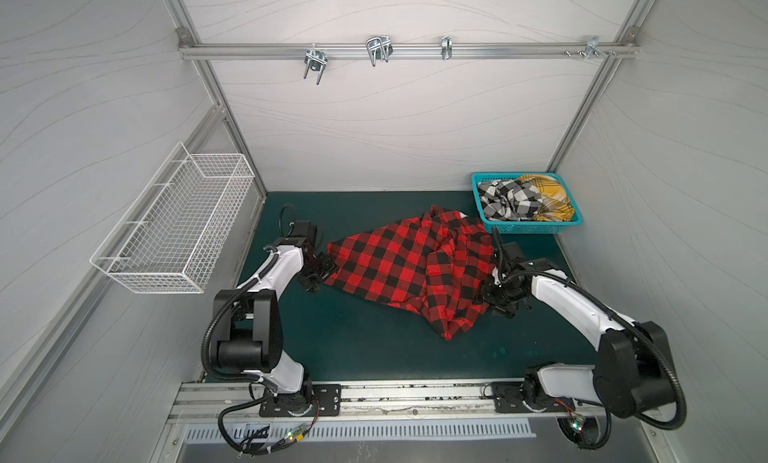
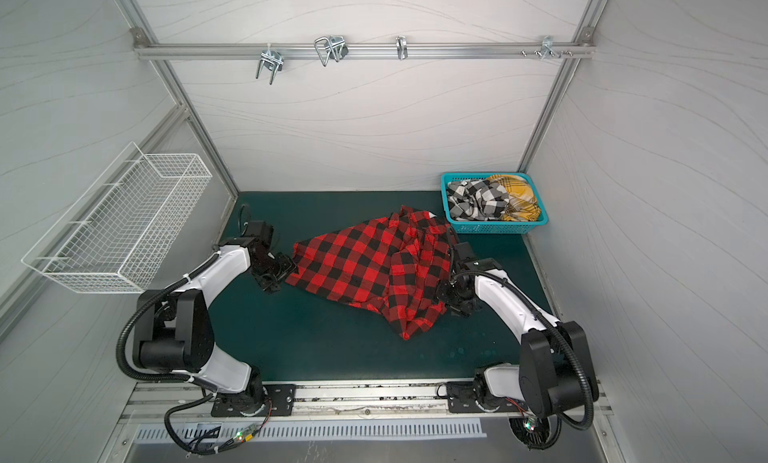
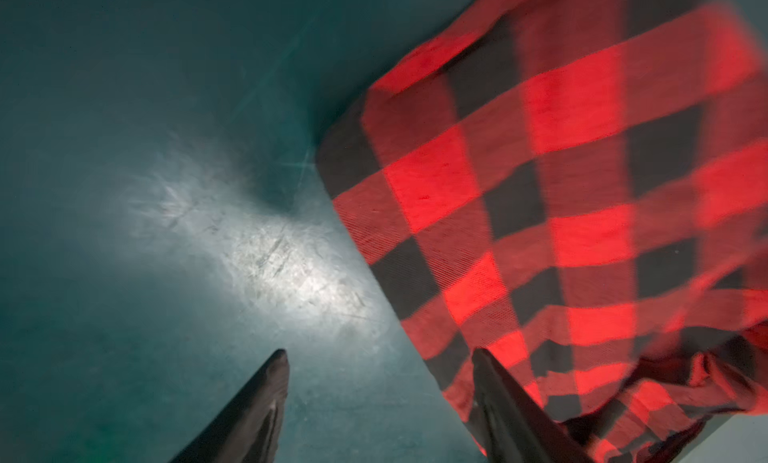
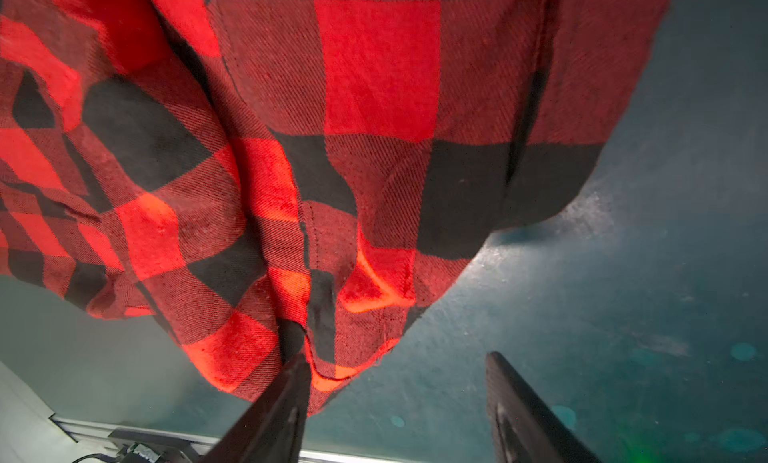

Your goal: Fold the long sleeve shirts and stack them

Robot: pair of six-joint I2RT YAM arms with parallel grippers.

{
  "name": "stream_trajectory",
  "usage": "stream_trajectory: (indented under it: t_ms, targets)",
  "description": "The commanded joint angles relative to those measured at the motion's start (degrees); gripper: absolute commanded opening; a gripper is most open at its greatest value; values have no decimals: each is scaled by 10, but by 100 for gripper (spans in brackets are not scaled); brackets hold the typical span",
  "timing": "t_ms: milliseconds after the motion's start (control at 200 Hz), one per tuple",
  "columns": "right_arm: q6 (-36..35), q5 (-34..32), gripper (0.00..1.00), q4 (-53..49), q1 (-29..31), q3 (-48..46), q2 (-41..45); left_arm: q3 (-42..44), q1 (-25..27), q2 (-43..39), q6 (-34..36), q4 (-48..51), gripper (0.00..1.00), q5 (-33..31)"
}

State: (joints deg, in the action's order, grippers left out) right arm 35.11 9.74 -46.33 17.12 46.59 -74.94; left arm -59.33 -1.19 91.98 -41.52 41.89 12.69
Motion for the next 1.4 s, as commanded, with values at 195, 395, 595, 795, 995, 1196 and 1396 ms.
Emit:
stream_trajectory:
  t_ms: [195,395,595,795,995,1196,1396]
  targets:
    - [8,16,66,-12,-5,-28,31,-38,-40,62,-3,-62,61,-2]
    - [10,33,66,-9,-16,-27,32,-61,-48,98,16,-52,55,-38]
    - [16,47,68,-7,-20,-24,36,-62,-49,139,21,-69,42,-26]
    - [41,88,89,39,-25,-39,48,-60,-49,124,19,-75,14,-6]
    - [40,107,74,72,-45,-51,7,-54,-49,52,21,-56,0,-3]
    - [55,91,57,110,-49,-72,-28,-20,-49,-20,16,-50,0,-2]
    - [63,119,40,167,-49,-90,-60,-10,-49,-41,8,-63,0,6]
